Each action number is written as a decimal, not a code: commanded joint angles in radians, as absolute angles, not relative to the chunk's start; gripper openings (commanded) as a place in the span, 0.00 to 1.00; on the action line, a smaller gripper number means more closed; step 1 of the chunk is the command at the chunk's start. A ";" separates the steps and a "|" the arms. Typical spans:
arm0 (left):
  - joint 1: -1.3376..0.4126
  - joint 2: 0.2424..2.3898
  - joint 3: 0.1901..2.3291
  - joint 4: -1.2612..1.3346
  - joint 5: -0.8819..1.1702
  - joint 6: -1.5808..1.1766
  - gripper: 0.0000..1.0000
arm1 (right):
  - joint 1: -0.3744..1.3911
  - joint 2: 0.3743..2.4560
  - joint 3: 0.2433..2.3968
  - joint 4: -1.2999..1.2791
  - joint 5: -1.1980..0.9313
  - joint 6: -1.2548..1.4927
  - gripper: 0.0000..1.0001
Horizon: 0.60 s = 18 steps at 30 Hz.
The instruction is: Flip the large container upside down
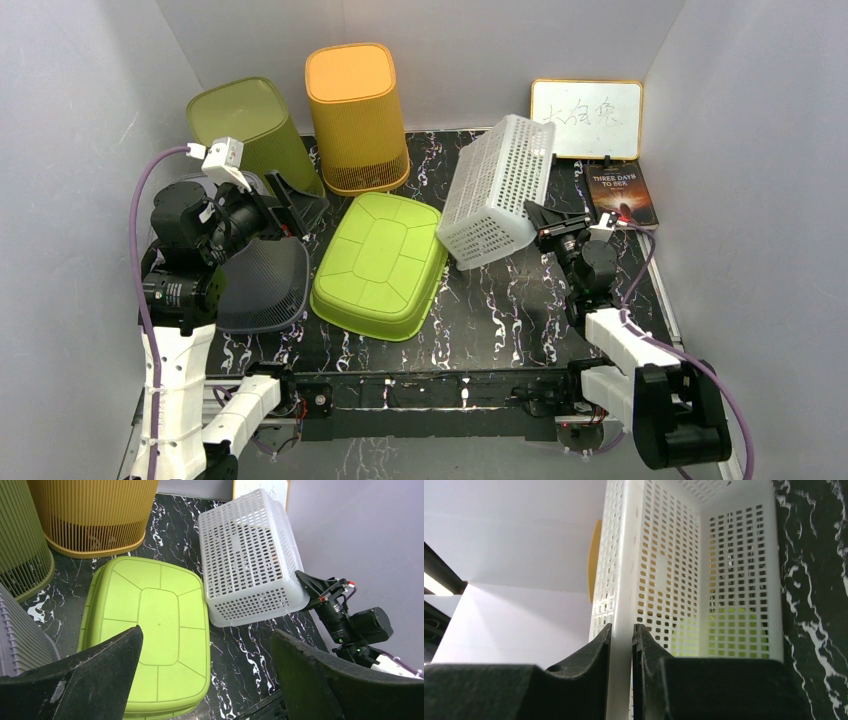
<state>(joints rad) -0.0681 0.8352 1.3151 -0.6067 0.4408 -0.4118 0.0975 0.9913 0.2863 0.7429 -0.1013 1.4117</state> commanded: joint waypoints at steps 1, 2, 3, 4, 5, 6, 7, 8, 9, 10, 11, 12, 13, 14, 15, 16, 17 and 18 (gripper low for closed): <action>-0.067 0.841 1.357 -0.600 0.466 -0.408 0.98 | 0.090 1.028 0.272 0.871 -0.322 1.503 0.00; -0.066 0.844 1.360 -0.600 0.466 -0.407 0.98 | 0.090 1.008 0.267 0.840 -0.325 1.494 0.00; -0.066 0.846 1.361 -0.601 0.468 -0.407 0.98 | 0.089 0.973 0.265 0.782 -0.311 1.478 0.00; -0.066 0.848 1.361 -0.597 0.468 -0.408 0.98 | 0.089 0.924 0.268 0.702 -0.286 1.450 0.00; -0.066 0.848 1.358 -0.595 0.469 -0.410 0.98 | 0.089 0.871 0.278 0.594 -0.252 1.414 0.00; -0.066 0.846 1.354 -0.588 0.470 -0.412 0.98 | 0.089 0.811 0.293 0.483 -0.207 1.366 0.00; -0.066 0.847 1.349 -0.581 0.473 -0.416 0.98 | 0.090 0.758 0.312 0.372 -0.156 1.321 0.00; -0.066 0.845 1.342 -0.574 0.475 -0.420 0.98 | 0.090 0.715 0.327 0.280 -0.109 1.287 0.00; -0.067 0.846 1.334 -0.566 0.480 -0.425 0.98 | 0.090 0.681 0.334 0.189 -0.074 1.260 0.00; -0.066 0.847 1.326 -0.557 0.485 -0.430 0.98 | 0.090 0.658 0.334 0.131 -0.044 1.229 0.00; -0.066 0.849 1.318 -0.552 0.493 -0.435 0.99 | 0.089 0.643 0.335 0.080 -0.024 1.211 0.00; -0.066 0.850 1.314 -0.546 0.501 -0.439 0.98 | 0.090 0.637 0.334 0.041 -0.015 1.195 0.00; -0.066 0.850 1.310 -0.543 0.506 -0.441 0.98 | 0.089 0.637 0.334 0.003 -0.015 1.180 0.00; -0.066 0.849 1.308 -0.543 0.508 -0.442 0.98 | 0.089 0.639 0.334 -0.024 -0.023 1.168 0.01; -0.066 0.847 1.306 -0.544 0.504 -0.441 0.98 | 0.089 0.639 0.327 -0.044 -0.037 1.161 0.01; -0.066 0.847 1.307 -0.548 0.499 -0.438 0.98 | 0.089 0.636 0.310 -0.060 -0.050 1.158 0.01; -0.066 0.846 1.307 -0.553 0.495 -0.435 0.98 | 0.089 0.628 0.291 -0.073 -0.060 1.161 0.01; -0.066 0.846 1.308 -0.558 0.491 -0.432 0.98 | 0.089 0.618 0.271 -0.084 -0.068 1.166 0.01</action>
